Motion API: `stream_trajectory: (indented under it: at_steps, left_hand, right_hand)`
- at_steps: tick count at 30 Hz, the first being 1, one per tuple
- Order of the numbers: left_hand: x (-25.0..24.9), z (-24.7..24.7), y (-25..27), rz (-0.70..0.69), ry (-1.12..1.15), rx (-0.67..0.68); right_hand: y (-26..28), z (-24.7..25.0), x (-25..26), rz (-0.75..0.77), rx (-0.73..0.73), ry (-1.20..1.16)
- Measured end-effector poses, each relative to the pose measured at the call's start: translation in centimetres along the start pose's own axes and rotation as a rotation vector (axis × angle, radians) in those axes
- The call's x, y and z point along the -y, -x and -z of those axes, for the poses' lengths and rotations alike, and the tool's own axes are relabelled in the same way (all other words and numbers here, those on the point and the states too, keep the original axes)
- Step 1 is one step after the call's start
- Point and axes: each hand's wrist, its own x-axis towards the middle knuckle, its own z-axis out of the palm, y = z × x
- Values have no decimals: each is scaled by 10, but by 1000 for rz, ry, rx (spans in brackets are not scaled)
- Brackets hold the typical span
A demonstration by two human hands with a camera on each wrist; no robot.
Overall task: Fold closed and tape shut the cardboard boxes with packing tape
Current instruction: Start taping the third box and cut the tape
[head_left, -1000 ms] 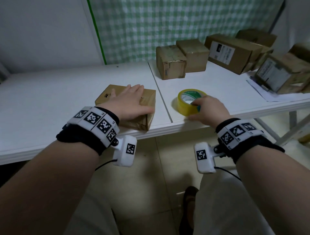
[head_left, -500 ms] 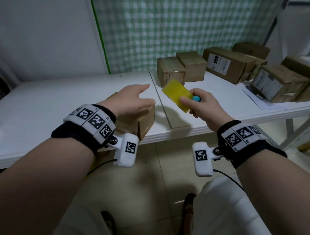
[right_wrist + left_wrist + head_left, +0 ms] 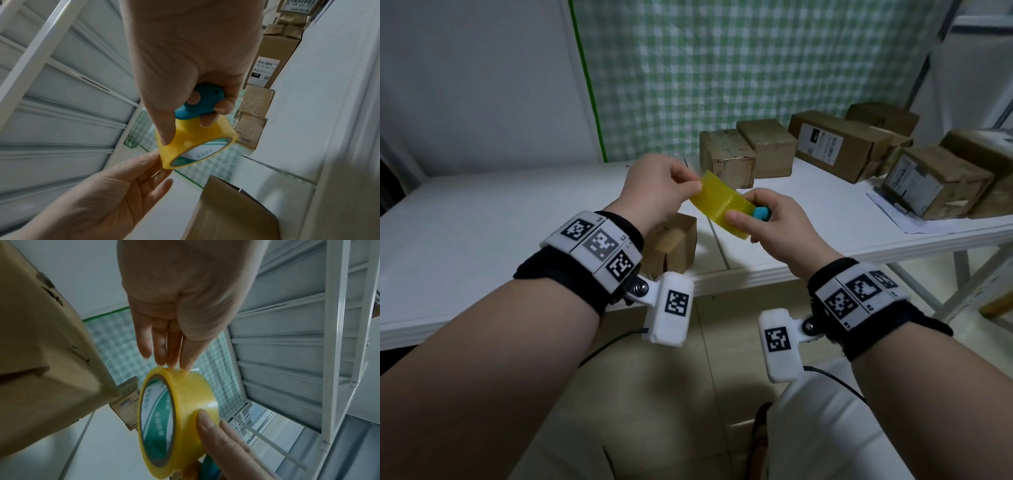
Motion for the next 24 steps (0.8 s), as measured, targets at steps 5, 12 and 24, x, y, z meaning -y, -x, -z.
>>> stream_trajectory:
  at_steps: [5,12,24]
  left_hand:
    - [-1,-4,2,-36,-44,1]
    - [-6,2,-3,-48,-74,-38]
    - [8,13,-15,211,76,-11]
  right_hand:
    - [3,1,6,3,13,32]
    - [10,14,8,-46,156,-53]
    - [1,6,39,111,-48,505]
